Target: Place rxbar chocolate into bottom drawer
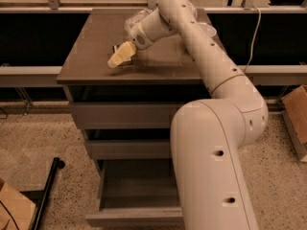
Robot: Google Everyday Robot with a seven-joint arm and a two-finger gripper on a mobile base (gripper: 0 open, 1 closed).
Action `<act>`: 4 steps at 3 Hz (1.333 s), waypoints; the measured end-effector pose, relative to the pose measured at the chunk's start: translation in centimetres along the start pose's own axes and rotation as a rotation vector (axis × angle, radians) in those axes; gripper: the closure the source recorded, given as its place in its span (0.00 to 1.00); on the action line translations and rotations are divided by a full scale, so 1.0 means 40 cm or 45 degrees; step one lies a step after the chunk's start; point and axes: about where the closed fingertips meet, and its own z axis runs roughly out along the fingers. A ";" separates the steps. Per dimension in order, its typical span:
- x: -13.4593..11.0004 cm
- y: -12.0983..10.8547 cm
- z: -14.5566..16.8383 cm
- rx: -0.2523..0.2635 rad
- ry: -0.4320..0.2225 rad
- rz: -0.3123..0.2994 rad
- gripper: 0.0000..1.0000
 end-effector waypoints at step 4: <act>0.026 -0.007 0.056 -0.031 -0.027 0.079 0.65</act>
Offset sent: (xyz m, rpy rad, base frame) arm 0.0011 0.0090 -0.0660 0.0624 0.1072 -0.0625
